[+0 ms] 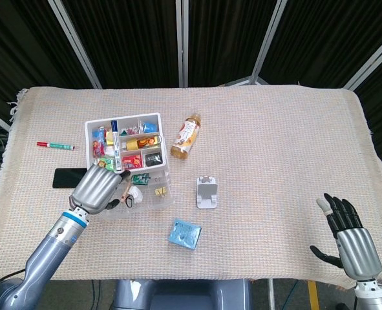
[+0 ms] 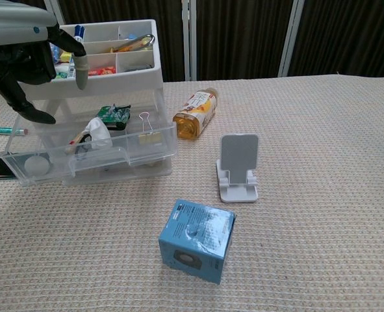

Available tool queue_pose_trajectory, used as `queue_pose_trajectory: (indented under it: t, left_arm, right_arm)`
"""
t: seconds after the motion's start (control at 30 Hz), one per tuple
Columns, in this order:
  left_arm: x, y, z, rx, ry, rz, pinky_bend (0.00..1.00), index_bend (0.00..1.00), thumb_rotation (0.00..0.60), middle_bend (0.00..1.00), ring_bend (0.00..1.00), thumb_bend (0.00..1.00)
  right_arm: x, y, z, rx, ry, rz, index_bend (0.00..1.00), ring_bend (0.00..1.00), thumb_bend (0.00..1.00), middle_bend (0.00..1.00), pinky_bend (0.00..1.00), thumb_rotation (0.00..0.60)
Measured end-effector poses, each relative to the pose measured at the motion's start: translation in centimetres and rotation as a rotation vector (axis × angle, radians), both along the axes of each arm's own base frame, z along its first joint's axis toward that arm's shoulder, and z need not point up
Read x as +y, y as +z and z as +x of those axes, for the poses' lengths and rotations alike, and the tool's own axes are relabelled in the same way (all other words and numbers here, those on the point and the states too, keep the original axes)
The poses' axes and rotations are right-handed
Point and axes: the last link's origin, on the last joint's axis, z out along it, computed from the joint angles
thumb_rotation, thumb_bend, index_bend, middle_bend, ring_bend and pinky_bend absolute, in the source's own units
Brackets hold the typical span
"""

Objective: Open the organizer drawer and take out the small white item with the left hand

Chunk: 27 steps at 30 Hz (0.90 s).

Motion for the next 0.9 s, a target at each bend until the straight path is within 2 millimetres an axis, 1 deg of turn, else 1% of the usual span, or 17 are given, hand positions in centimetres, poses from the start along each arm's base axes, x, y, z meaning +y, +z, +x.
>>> queue_pose_trajectory:
  t: [0.13, 0.5, 0.67, 0.8, 0.9]
  left_arm:
    - [0.3, -0.5, 0.3, 0.045, 0.002, -0.025, 0.72, 0.44, 0.6, 0.93, 0.85, 0.18]
    - [0.7, -2.5, 0.9, 0.103, 0.01, -0.068, 0.72, 0.45, 0.6, 0.93, 0.85, 0.19]
    - [0.8, -3.6, 1.2, 0.116, 0.018, -0.069, 0.72, 0.45, 0.6, 0.93, 0.85, 0.24]
    - [0.9, -4.0, 1.3, 0.127, 0.028, -0.063, 0.72, 0.45, 0.6, 0.93, 0.85, 0.31]
    - [1.1, -4.1, 1.5, 0.127, 0.036, -0.057, 0.72, 0.45, 0.6, 0.94, 0.86, 0.31]
  right_arm:
    - [-0.1, 0.0, -0.1, -0.002, -0.004, 0.001, 0.0, 0.0, 0.02, 0.0, 0.0, 0.6]
    - [-0.1, 0.3, -0.1, -0.013, -0.005, -0.003, 0.0, 0.0, 0.02, 0.0, 0.0, 0.6]
    - [0.0, 0.5, 0.0, -0.021, -0.003, -0.006, 0.0, 0.0, 0.02, 0.0, 0.0, 0.6]
    - [0.0, 0.6, -0.1, -0.026, -0.003, -0.007, 0.0, 0.0, 0.02, 0.0, 0.0, 0.6]
    - [0.0, 0.6, 0.0, -0.026, -0.001, -0.005, 0.0, 0.0, 0.02, 0.0, 0.0, 0.6]
